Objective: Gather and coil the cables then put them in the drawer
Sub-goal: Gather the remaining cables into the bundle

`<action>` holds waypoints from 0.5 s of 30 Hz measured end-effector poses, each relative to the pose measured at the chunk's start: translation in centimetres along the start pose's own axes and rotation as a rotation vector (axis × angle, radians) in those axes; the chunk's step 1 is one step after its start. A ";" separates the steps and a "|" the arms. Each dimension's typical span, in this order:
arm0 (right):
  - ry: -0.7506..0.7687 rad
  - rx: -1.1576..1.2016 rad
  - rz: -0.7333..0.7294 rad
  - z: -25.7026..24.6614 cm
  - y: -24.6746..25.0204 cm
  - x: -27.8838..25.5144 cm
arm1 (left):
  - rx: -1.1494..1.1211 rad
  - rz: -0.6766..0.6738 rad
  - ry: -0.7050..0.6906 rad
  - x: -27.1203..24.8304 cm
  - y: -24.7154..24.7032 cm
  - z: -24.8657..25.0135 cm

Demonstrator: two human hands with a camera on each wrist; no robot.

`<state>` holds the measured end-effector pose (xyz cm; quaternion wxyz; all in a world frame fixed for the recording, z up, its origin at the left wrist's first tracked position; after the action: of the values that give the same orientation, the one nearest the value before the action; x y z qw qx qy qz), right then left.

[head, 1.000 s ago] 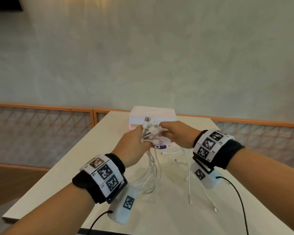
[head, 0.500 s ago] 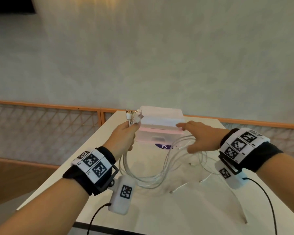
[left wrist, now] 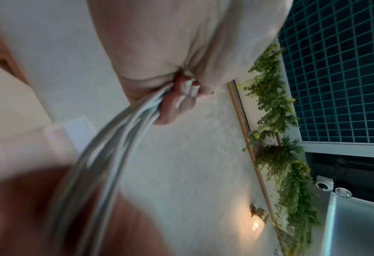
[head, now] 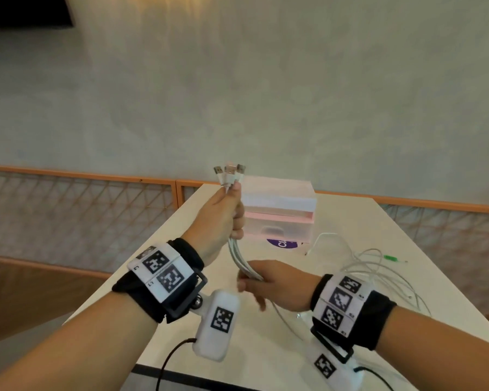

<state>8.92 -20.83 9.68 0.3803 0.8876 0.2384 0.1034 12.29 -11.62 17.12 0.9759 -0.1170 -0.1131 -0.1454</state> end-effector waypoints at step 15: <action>-0.026 -0.041 0.164 -1.3 9.6 -3.5 | 0.756 -0.012 -0.122 -1.5 0.3 -0.7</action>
<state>8.68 -27.53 17.53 0.3920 0.8974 0.1575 0.1275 11.10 -11.19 16.00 0.9408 0.2434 -0.2174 -0.0920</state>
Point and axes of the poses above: each hand's wrist, its own x-axis towards the middle knuckle, its own y-axis out of the back of the hand, z = x × y, the point moved 6 cm from there along x, towards the middle knuckle, and after that the axes turned 2 degrees about -y, right-handed, at the moved point
